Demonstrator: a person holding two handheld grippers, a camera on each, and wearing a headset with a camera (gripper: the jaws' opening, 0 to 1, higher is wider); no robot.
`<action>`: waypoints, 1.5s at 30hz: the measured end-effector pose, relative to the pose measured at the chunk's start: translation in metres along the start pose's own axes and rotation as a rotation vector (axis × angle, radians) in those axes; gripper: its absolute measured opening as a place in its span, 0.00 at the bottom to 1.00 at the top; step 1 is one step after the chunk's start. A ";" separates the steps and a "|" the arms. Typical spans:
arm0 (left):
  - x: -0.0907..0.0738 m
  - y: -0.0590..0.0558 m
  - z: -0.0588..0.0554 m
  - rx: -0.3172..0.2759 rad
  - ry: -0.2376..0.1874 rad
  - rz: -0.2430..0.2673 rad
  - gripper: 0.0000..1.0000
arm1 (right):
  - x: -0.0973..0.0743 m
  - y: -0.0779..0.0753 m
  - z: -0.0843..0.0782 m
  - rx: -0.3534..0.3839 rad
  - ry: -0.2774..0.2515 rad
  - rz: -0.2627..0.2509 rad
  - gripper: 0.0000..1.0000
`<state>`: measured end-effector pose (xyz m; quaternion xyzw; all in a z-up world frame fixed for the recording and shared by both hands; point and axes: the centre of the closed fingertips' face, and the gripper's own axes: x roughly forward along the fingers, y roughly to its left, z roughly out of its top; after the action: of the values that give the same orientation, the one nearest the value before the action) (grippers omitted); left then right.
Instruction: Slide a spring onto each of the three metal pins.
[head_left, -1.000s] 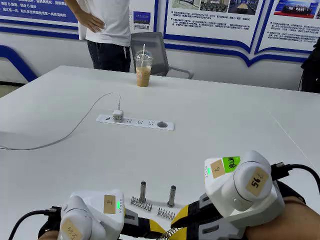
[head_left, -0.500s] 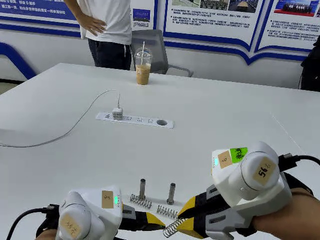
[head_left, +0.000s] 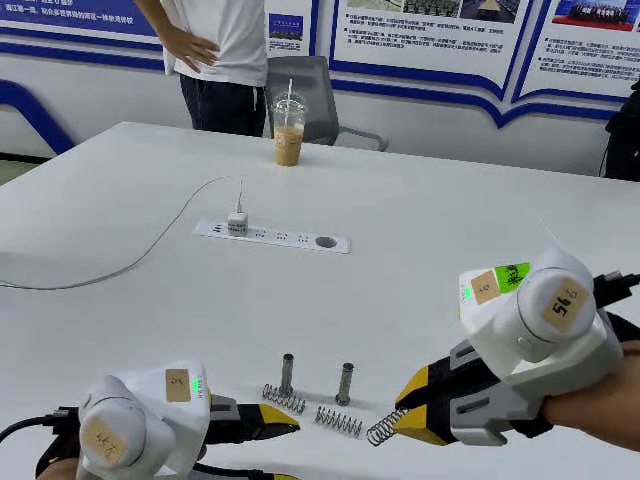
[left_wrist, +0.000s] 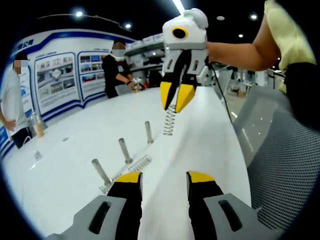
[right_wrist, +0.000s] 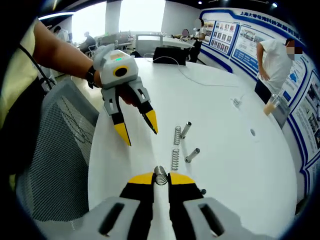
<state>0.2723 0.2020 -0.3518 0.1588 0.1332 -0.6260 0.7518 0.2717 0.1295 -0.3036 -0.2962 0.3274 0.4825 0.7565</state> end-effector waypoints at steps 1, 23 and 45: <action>-0.001 0.002 -0.001 -0.005 -0.001 0.008 0.36 | -0.002 -0.003 -0.001 0.000 0.006 -0.004 0.12; -0.016 0.015 -0.011 -0.057 0.001 0.084 0.45 | -0.024 -0.051 -0.020 -0.041 0.159 -0.036 0.12; -0.019 0.015 -0.013 -0.067 0.003 0.091 0.46 | -0.008 -0.073 -0.035 -0.108 0.318 0.004 0.12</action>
<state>0.2834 0.2265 -0.3556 0.1404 0.1477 -0.5862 0.7841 0.3289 0.0725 -0.3093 -0.4083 0.4171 0.4482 0.6771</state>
